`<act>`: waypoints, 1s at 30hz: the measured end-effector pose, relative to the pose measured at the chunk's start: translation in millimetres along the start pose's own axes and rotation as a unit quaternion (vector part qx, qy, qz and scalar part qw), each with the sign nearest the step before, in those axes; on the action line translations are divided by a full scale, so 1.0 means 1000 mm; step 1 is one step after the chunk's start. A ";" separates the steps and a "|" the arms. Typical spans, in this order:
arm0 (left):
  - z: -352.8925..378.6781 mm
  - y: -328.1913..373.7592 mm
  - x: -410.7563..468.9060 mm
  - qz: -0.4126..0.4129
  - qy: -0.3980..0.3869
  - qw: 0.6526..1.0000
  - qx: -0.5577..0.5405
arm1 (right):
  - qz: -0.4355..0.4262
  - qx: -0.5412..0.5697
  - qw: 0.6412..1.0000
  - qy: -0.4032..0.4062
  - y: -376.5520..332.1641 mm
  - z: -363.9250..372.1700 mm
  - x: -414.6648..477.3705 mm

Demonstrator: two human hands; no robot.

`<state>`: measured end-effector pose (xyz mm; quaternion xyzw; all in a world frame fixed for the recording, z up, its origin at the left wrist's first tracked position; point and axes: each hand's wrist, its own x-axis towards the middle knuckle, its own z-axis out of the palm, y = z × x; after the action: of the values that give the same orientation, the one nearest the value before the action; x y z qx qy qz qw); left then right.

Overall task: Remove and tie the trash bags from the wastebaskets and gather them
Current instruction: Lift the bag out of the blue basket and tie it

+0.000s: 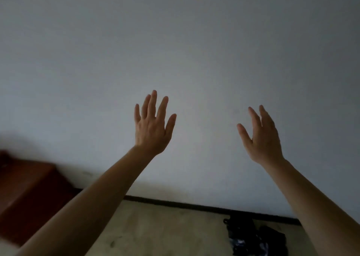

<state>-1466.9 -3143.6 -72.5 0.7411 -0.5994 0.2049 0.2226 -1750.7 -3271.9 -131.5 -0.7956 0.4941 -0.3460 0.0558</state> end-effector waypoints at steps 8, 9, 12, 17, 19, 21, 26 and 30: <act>-0.212 -0.285 -0.182 -0.233 0.107 0.954 0.153 | -0.255 0.100 0.958 -0.083 -0.363 0.116 -0.033; -0.230 -0.310 -0.206 -0.257 0.115 0.945 0.169 | -0.286 0.109 0.947 -0.097 -0.402 0.131 -0.045; -0.266 -0.376 -0.279 -0.334 0.118 0.910 0.213 | -0.385 0.125 0.903 -0.144 -0.513 0.173 -0.084; -0.284 -0.444 -0.368 -0.431 0.057 0.863 0.260 | -0.475 0.157 0.846 -0.185 -0.637 0.236 -0.132; -0.292 -0.482 -0.397 -0.469 0.047 0.837 0.278 | -0.498 0.177 0.823 -0.209 -0.695 0.269 -0.149; -0.296 -0.518 -0.412 -0.489 0.041 0.820 0.295 | -0.513 0.197 0.806 -0.219 -0.742 0.302 -0.163; -0.307 -0.625 -0.417 -0.528 0.016 0.787 0.318 | -0.553 0.220 0.762 -0.254 -0.860 0.391 -0.173; -0.335 -0.702 -0.431 -0.542 0.013 0.763 0.352 | -0.568 0.239 0.735 -0.282 -0.957 0.437 -0.179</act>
<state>-876.5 -2479.3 -103.6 0.9660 0.0187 0.2563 0.0278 -819.2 -2751.2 -138.1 -0.9498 -0.1870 -0.1803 0.1743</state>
